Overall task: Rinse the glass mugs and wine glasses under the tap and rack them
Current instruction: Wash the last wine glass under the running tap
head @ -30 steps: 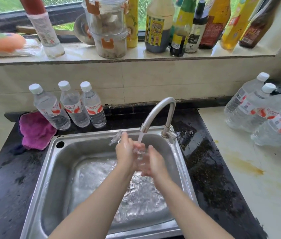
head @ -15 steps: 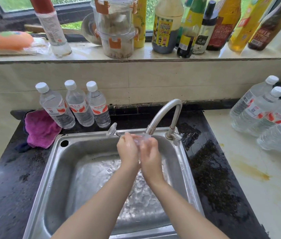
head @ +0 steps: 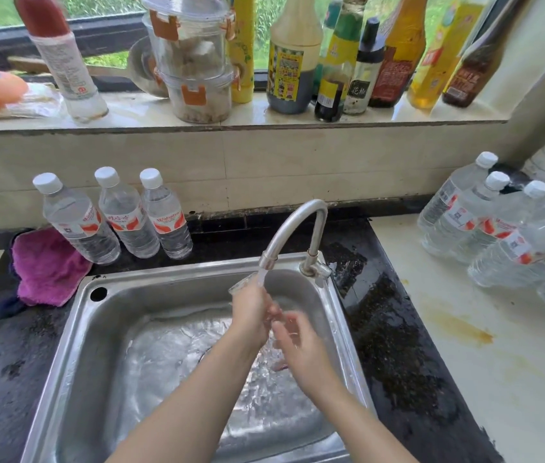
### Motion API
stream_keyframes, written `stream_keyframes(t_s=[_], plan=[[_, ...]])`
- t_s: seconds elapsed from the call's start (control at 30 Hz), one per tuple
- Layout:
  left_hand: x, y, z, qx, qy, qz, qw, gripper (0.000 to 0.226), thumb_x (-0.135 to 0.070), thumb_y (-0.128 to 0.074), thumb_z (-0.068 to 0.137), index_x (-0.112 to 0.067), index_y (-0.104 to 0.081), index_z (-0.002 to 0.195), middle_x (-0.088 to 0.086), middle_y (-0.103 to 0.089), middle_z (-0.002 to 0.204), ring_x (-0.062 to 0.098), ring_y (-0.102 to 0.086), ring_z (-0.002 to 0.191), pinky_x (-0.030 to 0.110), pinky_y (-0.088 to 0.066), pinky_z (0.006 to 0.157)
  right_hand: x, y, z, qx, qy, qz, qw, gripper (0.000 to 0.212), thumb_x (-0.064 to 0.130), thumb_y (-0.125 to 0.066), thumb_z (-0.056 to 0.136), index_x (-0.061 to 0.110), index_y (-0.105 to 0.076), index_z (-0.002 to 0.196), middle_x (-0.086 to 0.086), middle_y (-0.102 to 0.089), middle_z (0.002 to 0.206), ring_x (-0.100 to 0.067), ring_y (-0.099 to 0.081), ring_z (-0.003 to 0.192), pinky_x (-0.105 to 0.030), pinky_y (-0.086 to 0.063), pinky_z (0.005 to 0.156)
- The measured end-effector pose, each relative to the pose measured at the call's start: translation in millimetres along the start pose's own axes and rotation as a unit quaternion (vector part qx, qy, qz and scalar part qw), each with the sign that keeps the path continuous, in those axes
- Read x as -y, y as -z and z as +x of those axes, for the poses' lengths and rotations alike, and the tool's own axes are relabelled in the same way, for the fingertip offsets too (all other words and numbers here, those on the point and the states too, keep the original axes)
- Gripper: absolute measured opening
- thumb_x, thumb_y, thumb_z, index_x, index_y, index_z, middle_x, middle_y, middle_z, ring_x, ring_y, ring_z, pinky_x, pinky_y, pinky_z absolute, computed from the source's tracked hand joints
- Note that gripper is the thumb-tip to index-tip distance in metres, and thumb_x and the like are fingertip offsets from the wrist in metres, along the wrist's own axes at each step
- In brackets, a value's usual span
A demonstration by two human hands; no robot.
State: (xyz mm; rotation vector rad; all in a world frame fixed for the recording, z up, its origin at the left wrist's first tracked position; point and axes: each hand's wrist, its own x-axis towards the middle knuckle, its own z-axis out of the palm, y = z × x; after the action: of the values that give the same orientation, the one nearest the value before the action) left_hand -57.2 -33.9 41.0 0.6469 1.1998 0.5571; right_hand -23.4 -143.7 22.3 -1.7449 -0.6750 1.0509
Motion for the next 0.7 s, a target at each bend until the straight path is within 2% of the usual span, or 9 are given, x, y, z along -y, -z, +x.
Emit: stream_keyframes(t_s=[0.1, 0.2, 0.3, 0.37, 0.4, 0.47, 0.53, 0.6, 0.7], plan=[[2, -6, 0, 0.019, -0.018, 0.080, 0.996, 0.031, -0.024, -0.041, 0.095, -0.013, -0.043, 0.066, -0.002, -0.041, 0.042, 0.014, -0.041, 0.038, 0.025, -0.035, 0.048, -1, 2, -3, 0.016, 0.034, -0.004, 0.999, 0.029, 0.041, -0.055, 0.090, 0.032, -0.047, 0.116, 0.010, -0.057, 0.112, -0.007, -0.060, 0.095, -0.024, -0.056, 0.060], [2, 7, -9, 0.147, -0.041, 0.120, 0.981, 0.018, -0.018, -0.043, 0.096, -0.009, -0.055, 0.085, 0.001, -0.061, 0.061, 0.019, -0.058, 0.064, 0.030, -0.043, 0.062, 0, 17, 5, 0.070, -0.035, 0.086, 0.993, 0.022, 0.041, -0.051, 0.094, 0.028, -0.054, 0.112, -0.001, -0.062, 0.100, -0.013, -0.065, 0.077, -0.024, -0.051, 0.052], [-5, 36, -8, 0.251, 0.054, -0.068, 0.964, 0.028, -0.016, -0.049, 0.090, -0.008, -0.053, 0.116, 0.009, -0.068, 0.097, 0.023, -0.060, 0.094, 0.033, -0.048, 0.074, -4, 29, 9, 0.138, -0.094, 0.177, 0.970, 0.039, 0.045, -0.053, 0.087, 0.020, -0.055, 0.117, -0.008, -0.062, 0.089, -0.016, -0.064, 0.068, -0.023, -0.048, 0.049], [-8, 44, -7, 0.270, 0.099, -0.207, 0.935, 0.031, -0.020, -0.051, 0.088, -0.007, -0.056, 0.115, 0.013, -0.066, 0.096, 0.024, -0.062, 0.088, 0.037, -0.049, 0.081, -10, 31, 11, 0.135, -0.090, 0.135, 0.977, 0.051, 0.044, -0.055, 0.082, 0.019, -0.050, 0.126, -0.007, -0.063, 0.093, -0.017, -0.066, 0.074, -0.026, -0.051, 0.053], [-10, 44, -8, 0.274, 0.098, -0.211, 0.933, 0.026, -0.023, -0.052, 0.088, -0.007, -0.062, 0.106, 0.011, -0.064, 0.089, 0.021, -0.061, 0.080, 0.035, -0.048, 0.081, -13, 31, 11, 0.128, -0.075, 0.083, 0.985, 0.052, 0.042, -0.057, 0.084, 0.020, -0.047, 0.130, -0.005, -0.062, 0.098, -0.016, -0.066, 0.080, -0.028, -0.054, 0.059], [-8, 36, -9, 0.244, 0.057, -0.108, 0.962, 0.013, -0.015, -0.053, 0.091, -0.008, -0.063, 0.088, 0.003, -0.055, 0.069, 0.013, -0.051, 0.058, 0.029, -0.043, 0.071, -14, 28, 10, 0.119, -0.024, -0.044, 0.992, 0.042, 0.036, -0.060, 0.090, 0.030, -0.045, 0.129, 0.004, -0.059, 0.108, -0.010, -0.064, 0.092, -0.029, -0.057, 0.074], [-6, 25, -11, 0.186, -0.018, -0.024, 0.982, 0.008, -0.004, -0.052, 0.091, -0.004, -0.059, 0.086, 0.000, -0.047, 0.058, 0.010, -0.040, 0.046, 0.024, -0.037, 0.058, -7, 21, 12, 0.124, 0.022, -0.149, 0.981, 0.035, 0.035, -0.056, 0.092, 0.039, -0.041, 0.123, 0.012, -0.057, 0.112, 0.000, -0.058, 0.093, -0.017, -0.051, 0.075], [-9, 22, -12, 0.157, -0.065, 0.000, 0.985, 0.007, -0.001, -0.055, 0.089, 0.001, -0.061, 0.086, 0.002, -0.050, 0.055, 0.010, -0.042, 0.045, 0.024, -0.037, 0.055, 3, 10, 17, 0.105, 0.052, -0.198, 0.973, 0.037, 0.043, -0.051, 0.093, 0.041, -0.039, 0.129, 0.015, -0.057, 0.113, 0.001, -0.057, 0.090, -0.016, -0.046, 0.073], [-21, 31, -11, 0.163, -0.131, 0.083, 0.974, 0.009, -0.007, -0.063, 0.084, -0.004, -0.065, 0.075, 0.005, -0.058, 0.064, 0.013, -0.051, 0.053, 0.023, -0.044, 0.055, 9, 1, 28, 0.083, 0.081, -0.218, 0.969, 0.049, 0.050, -0.049, 0.092, 0.036, -0.038, 0.138, 0.009, -0.060, 0.119, -0.004, -0.059, 0.085, -0.026, -0.050, 0.075]])
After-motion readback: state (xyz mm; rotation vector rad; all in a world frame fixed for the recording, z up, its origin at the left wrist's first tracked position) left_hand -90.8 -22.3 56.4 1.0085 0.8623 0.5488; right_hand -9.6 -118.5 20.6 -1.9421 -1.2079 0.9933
